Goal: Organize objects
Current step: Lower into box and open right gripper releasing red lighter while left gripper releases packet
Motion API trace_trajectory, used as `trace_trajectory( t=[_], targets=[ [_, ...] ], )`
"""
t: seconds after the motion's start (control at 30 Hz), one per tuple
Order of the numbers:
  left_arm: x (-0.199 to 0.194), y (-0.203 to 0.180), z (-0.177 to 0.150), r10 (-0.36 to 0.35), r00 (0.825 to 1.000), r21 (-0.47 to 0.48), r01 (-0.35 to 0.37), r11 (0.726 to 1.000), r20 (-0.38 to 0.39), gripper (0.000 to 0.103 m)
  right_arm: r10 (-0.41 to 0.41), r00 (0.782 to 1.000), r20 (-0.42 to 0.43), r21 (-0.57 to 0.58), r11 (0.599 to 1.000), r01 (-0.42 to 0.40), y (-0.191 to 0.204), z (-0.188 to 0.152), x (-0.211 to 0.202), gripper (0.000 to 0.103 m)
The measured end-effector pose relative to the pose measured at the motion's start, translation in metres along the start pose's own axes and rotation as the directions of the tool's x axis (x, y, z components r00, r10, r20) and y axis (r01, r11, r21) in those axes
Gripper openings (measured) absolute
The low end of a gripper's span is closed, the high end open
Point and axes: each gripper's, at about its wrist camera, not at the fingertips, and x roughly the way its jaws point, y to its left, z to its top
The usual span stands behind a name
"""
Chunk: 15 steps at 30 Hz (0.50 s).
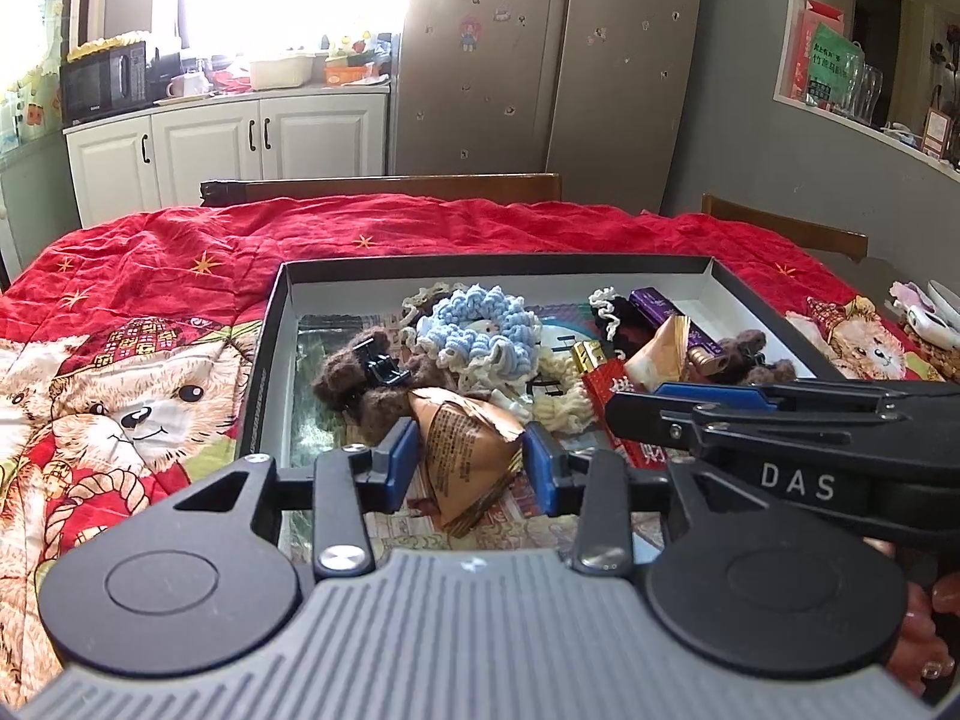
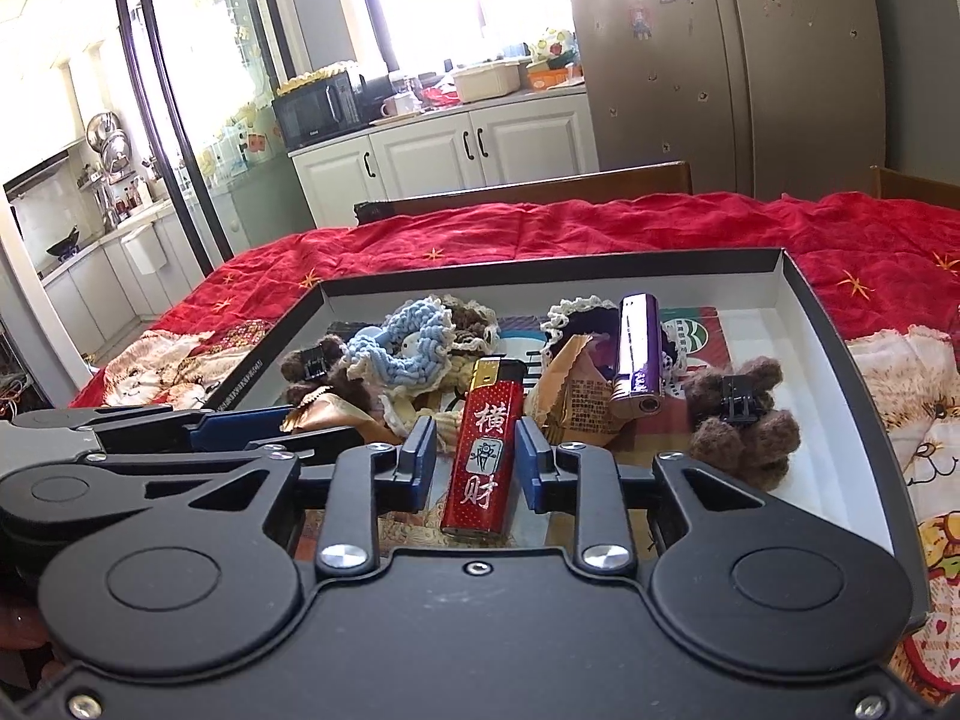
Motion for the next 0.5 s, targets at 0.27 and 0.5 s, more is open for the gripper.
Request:
trace_trajectory(
  t=[0.27,0.5],
  targets=[
    [-0.015,-0.001,0.002,-0.010,1.000,0.007,0.010,1.000,0.022,0.063,0.006,1.000,0.022,-0.022,1.000,-0.006,0.006,0.000,-0.021,0.030],
    [-0.041,-0.007,0.002,-0.026,0.998,0.028,0.025,0.999,0.053,0.069,0.010,0.999,0.051,-0.047,0.999,-0.007,0.014,-0.001,-0.057,0.034]
  ],
)
